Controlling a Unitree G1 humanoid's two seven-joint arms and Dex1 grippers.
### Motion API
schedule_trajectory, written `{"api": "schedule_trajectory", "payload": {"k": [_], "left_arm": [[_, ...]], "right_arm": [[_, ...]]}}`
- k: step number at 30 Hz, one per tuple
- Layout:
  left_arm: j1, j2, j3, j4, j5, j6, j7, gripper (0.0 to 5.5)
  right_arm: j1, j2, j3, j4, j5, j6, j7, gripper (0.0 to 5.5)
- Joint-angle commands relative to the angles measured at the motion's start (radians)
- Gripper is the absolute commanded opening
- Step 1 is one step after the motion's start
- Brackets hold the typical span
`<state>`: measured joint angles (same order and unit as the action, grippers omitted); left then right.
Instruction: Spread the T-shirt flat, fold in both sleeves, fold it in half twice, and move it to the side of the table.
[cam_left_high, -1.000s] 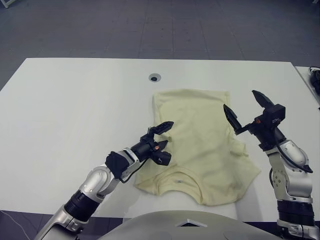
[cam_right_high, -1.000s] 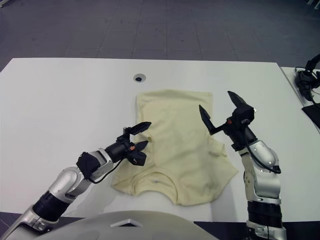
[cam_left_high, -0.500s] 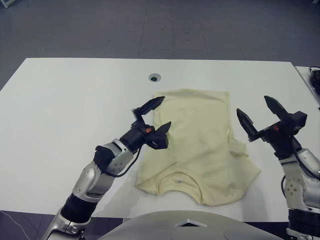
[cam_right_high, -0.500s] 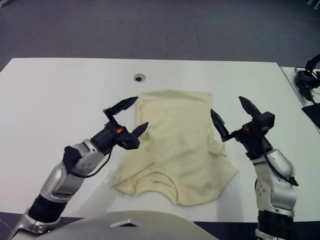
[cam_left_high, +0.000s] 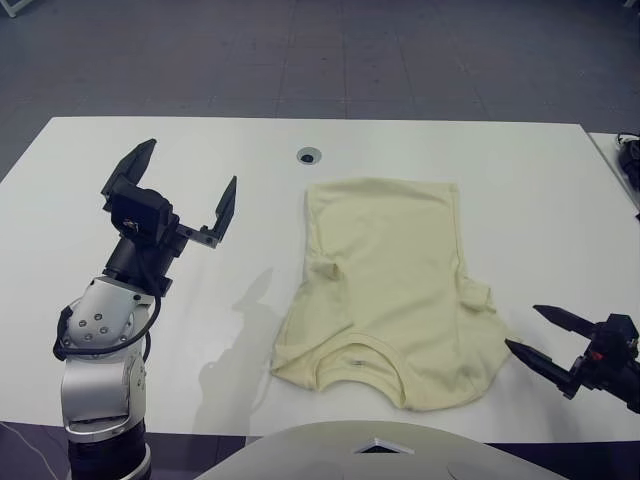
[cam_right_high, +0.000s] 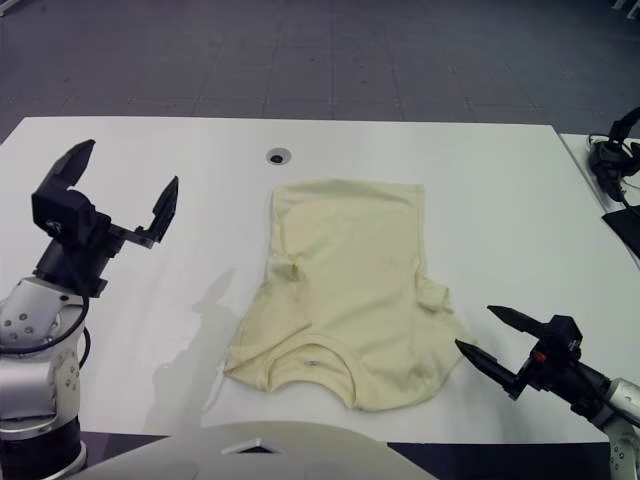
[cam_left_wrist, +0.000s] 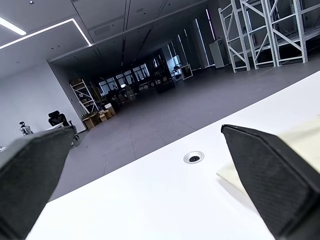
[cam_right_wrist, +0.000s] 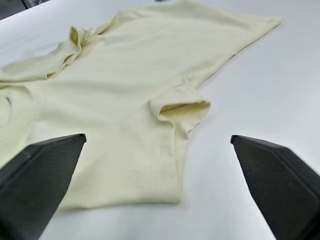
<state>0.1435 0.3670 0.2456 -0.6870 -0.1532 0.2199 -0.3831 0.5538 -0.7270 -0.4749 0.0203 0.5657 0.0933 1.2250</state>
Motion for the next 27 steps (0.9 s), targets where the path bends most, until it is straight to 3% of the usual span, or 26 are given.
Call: {"api": "schedule_trajectory", "payload": {"k": [1, 7, 27], "left_arm": [[0.007, 0.013, -0.011, -0.016, -0.006, 0.005, 0.0, 5.4], [0.025, 0.016, 0.007, -0.017, -0.019, 0.004, 0.001, 5.4], [0.054, 0.019, -0.046, -0.01, -0.007, -0.016, -0.001, 5.4]], "right_arm": [[0.015, -0.015, 0.052, -0.007, -0.076, -0.038, 0.013, 4.76], [-0.021, -0.009, 0.096, 0.035, -0.153, -0.069, -0.029, 3.87], [-0.017, -0.016, 0.063, 0.108, -0.106, -0.047, 0.013, 0.79]]}}
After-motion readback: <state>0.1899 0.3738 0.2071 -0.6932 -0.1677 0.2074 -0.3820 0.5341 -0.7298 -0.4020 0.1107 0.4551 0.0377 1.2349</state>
